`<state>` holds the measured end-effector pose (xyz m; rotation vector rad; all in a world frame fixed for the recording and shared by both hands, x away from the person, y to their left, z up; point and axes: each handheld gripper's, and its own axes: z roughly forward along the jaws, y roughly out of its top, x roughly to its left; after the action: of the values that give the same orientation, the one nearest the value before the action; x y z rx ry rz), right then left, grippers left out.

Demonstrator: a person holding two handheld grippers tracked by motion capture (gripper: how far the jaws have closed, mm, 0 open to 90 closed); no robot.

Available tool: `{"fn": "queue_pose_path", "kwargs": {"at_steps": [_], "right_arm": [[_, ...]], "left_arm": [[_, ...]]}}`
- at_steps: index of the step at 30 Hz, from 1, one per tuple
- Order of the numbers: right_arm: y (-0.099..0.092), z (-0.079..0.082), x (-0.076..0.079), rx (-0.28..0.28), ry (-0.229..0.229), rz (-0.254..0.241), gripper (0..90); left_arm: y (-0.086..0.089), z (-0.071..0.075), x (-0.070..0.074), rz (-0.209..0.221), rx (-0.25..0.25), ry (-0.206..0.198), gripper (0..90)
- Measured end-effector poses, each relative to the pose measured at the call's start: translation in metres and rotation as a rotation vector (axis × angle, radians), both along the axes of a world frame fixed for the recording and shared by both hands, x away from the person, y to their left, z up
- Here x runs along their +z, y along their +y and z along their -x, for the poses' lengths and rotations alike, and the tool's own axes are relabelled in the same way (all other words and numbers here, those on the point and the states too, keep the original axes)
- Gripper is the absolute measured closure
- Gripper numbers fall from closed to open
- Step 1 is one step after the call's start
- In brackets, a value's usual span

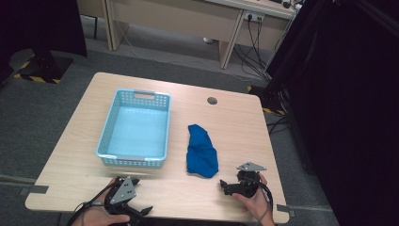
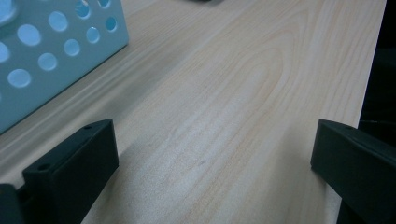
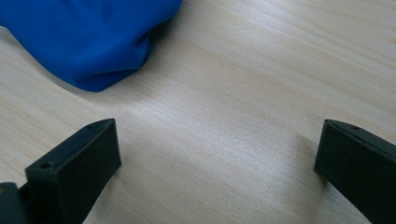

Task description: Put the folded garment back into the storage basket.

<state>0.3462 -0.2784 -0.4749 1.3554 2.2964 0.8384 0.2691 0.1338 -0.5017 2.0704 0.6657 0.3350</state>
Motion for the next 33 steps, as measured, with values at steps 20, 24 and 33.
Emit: {"fn": "queue_pose_path", "kwargs": {"at_steps": [20, 24, 33], "right_arm": [[0.0001, -0.0004, 0.0004, 0.002, 0.004, 0.002, 0.7], [0.0003, -0.0009, 0.0008, 0.004, 0.006, 0.004, 0.8], [0.0, -0.0029, 0.0038, 0.014, 0.025, -0.004, 4.0]], "left_arm": [[0.0, 0.0, 0.0, 0.001, 0.0, 0.0, 0.0], [-0.0001, 0.0, 0.0, 0.001, 0.001, 0.001, 0.0], [0.0, 0.0, 0.0, 0.002, 0.001, 0.001, 0.0]]}}
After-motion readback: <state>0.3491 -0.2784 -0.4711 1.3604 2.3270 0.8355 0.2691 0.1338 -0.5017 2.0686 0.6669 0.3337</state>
